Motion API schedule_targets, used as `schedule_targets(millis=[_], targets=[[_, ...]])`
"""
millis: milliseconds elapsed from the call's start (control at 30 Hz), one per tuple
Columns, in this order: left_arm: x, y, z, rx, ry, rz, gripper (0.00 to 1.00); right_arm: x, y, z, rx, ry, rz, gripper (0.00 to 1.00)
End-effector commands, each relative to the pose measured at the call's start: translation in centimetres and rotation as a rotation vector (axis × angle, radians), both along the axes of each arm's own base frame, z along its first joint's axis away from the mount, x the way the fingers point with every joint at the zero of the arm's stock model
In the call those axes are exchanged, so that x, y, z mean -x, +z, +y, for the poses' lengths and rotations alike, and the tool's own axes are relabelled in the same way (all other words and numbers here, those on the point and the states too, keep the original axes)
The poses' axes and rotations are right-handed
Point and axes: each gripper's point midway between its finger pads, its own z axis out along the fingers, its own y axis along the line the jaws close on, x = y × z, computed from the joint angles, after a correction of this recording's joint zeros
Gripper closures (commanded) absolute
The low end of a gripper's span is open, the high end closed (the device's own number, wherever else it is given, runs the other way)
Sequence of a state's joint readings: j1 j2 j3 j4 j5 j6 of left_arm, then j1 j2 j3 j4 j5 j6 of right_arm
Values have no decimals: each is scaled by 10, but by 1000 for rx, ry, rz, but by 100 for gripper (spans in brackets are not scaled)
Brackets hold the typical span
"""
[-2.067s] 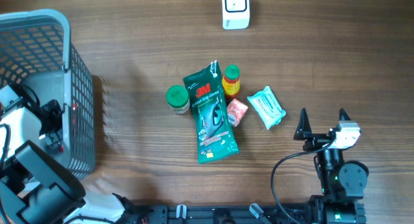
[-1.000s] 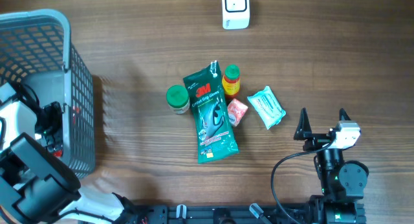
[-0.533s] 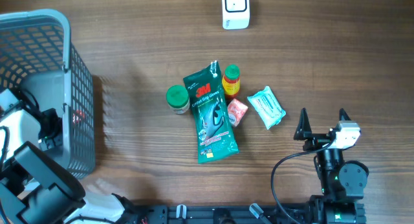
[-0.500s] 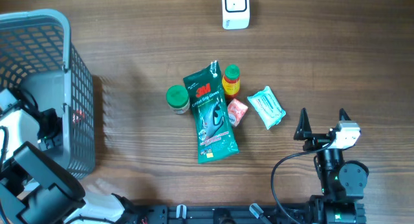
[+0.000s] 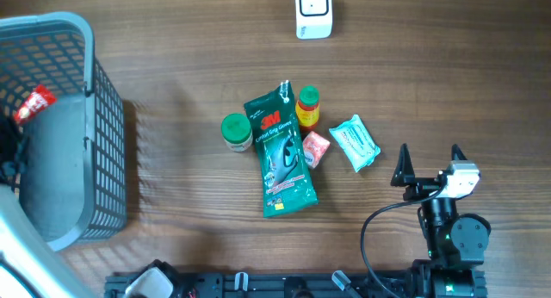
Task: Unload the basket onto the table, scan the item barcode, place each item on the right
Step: 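Place the red Nescafe stick beside the wipes pack with the left gripper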
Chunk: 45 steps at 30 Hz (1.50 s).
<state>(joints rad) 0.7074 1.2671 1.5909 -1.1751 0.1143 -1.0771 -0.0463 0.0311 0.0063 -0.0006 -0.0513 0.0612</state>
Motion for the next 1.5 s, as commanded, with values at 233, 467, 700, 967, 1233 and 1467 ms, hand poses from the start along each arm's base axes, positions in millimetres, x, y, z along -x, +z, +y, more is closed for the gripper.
schedule_targets(millis=[233, 467, 700, 967, 1233, 1467], targets=[[16, 50, -191, -199, -720, -105, 96, 0, 1, 0, 9, -1, -3, 0], [17, -21, -289, -262, -1125, 114, 96, 0, 1, 0, 9, -1, -3, 0], [-23, -106, -404, -313, -1379, 222, 96, 0, 1, 0, 9, -2, -3, 0], [-47, -216, -480, -288, -1494, 356, 96, 0, 1, 0, 9, -2, -3, 0], [-29, -239, -522, -290, -1590, 333, 96, 0, 1, 0, 9, -1, -3, 1], [-19, -239, -527, -262, -1494, 340, 95, 0, 1, 0, 9, -1, -3, 0]])
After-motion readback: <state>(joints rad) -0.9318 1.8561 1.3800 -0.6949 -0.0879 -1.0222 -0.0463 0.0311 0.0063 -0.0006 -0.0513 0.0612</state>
